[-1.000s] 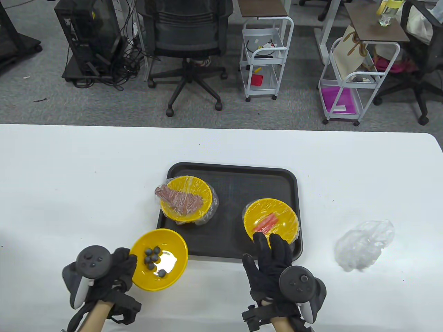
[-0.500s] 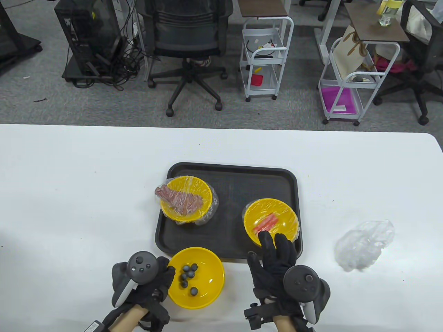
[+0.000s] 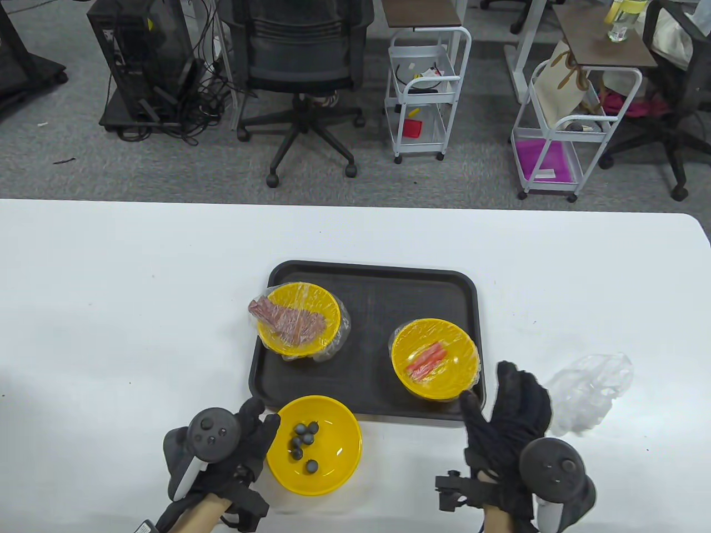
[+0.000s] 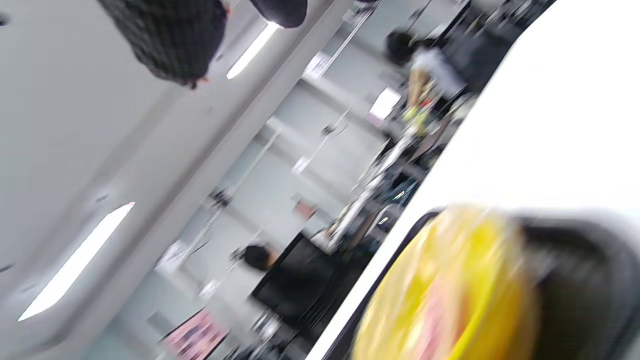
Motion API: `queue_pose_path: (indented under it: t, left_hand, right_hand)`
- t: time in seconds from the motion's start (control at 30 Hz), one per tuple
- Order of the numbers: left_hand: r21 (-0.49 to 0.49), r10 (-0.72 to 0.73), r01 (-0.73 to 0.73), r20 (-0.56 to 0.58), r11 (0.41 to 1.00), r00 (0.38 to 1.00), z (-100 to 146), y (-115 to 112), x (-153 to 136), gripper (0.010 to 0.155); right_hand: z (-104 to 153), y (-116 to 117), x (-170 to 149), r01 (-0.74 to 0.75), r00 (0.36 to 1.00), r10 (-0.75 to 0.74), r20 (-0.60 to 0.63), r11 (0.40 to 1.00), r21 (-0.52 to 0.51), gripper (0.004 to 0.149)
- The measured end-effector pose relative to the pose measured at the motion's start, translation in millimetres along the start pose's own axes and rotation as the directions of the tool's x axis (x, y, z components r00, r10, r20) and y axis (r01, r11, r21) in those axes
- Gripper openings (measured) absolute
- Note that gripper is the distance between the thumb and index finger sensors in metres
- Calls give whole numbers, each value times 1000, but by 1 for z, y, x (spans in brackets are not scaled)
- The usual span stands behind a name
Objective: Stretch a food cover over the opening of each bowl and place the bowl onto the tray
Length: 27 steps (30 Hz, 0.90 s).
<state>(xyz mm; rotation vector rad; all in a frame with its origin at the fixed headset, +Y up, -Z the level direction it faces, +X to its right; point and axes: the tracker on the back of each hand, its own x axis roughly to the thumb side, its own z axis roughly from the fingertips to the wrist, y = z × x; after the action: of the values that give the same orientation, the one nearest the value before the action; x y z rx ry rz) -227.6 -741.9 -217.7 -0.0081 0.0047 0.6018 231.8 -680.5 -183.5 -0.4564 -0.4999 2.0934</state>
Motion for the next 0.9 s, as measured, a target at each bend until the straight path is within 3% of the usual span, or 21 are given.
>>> queue_pose_path:
  t: [0.1, 0.17, 0.27, 0.33, 0.4, 0.53, 0.63, 0.67, 0.7, 0.73, 0.8, 0.9]
  left_hand:
    - [33, 15, -15, 19, 999, 1000, 2, 7, 0, 70]
    - [30, 48, -49, 23, 998, 999, 2, 9, -1, 71]
    - [31, 58, -59, 28, 998, 998, 3, 10, -2, 71]
    - [31, 61, -62, 31, 998, 998, 3, 11, -2, 71]
    - [19, 82, -83, 33, 996, 996, 2, 11, -2, 71]
    - [9, 87, -87, 38, 996, 996, 2, 10, -1, 71]
    - [5, 89, -89, 45, 996, 995, 3, 10, -1, 71]
    - [2, 92, -93, 53, 996, 994, 3, 10, -2, 70]
    - [1, 99, -99, 53, 995, 994, 4, 10, -2, 70]
    - [3, 104, -104, 50, 995, 993, 4, 11, -3, 70]
    - [4, 113, -113, 53, 994, 992, 4, 11, -3, 69]
    - [5, 147, -148, 80, 989, 986, 4, 12, -3, 66]
  right_hand:
    - [-15, -17, -23, -136, 975, 135, -177, 991, 11, 81]
    - [-27, -23, -43, -236, 913, 247, -325, 969, 73, 85]
    - [-39, -28, -68, -268, 816, 324, -480, 946, 183, 90]
    - [-46, -30, -83, -305, 786, 332, -521, 942, 139, 90]
    - [-55, -24, -96, -340, 735, 381, -562, 923, 180, 93]
    - [-67, -5, -107, -532, 656, 513, -554, 835, 142, 99]
    - [-73, 12, -110, -597, 599, 538, -593, 794, 117, 80]
    - [-73, 18, -116, -654, 544, 579, -608, 746, 125, 62]
    - [-77, 18, -116, -634, 514, 591, -622, 750, 189, 44]
    - [-77, 18, -114, -641, 514, 593, -619, 745, 182, 38]
    - [-74, 15, -106, -629, 598, 534, -597, 775, 62, 37]
    - [-66, 2, -75, -388, 815, 338, -470, 921, -12, 37]
